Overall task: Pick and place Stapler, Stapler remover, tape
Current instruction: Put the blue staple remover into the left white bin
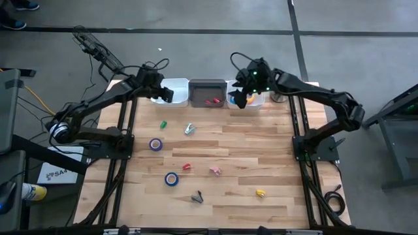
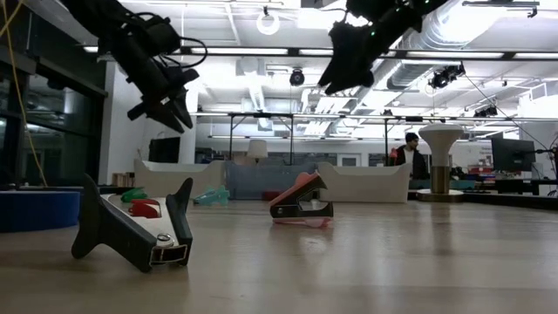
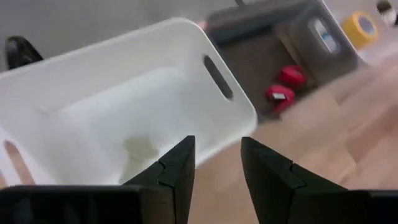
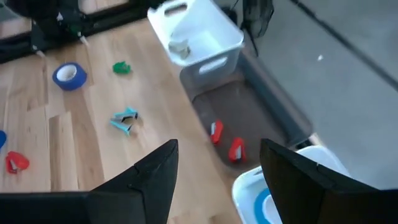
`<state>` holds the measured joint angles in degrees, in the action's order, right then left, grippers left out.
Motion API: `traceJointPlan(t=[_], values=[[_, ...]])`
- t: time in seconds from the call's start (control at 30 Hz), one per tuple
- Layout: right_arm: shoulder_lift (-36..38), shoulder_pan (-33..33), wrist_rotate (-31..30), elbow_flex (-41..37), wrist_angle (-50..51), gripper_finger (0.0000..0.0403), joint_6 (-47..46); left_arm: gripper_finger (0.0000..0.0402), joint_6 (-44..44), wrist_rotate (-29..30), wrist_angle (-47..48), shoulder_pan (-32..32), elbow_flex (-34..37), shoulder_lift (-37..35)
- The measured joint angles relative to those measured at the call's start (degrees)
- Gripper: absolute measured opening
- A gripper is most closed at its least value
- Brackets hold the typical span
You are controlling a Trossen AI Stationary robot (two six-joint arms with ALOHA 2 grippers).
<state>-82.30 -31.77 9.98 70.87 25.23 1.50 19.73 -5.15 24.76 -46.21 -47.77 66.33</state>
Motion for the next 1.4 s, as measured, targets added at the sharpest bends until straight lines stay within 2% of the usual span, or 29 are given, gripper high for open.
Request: traceJointPlan(t=[0.4, 0.77, 0.87, 1.03, 1.17, 1.27, 1.4], values=[[7.4, -5.2, 0.0, 0.0, 5.6, 0.0217, 6.3, 0.0129, 6.1, 8.5, 3.3, 16.9, 0.0, 0.0], [9.6, -7.3, 0.1, 0.0, 9.7, 0.0216, 10.6, 0.0135, 11.2, 9.6, 4.6, 27.3, 0.0, 0.2], [9.6, -7.3, 0.1, 0.0, 10.5, 0.0216, 10.7, 0.0164, 12.0, 9.2, 4.6, 29.9, 0.0, 0.2], [9.6, -7.3, 1.1, 0.0, 11.0, 0.0216, 11.0, 0.0252, 12.2, 12.2, 5.1, 34.0, 0.0, 2.3], [9.6, -7.3, 1.2, 0.0, 11.4, 0.0217, 11.5, 0.0310, 10.6, 15.0, 4.8, 37.2, 0.0, 6.8], [9.6, -7.3, 2.0, 0.0, 11.5, 0.0217, 11.5, 0.0329, 9.2, 17.3, 4.5, 39.3, 0.0, 10.7], [9.6, -7.3, 2.5, 0.0, 11.6, 0.0216, 11.5, 0.0332, 9.0, 20.0, 3.3, 40.7, 0.0, 15.5]])
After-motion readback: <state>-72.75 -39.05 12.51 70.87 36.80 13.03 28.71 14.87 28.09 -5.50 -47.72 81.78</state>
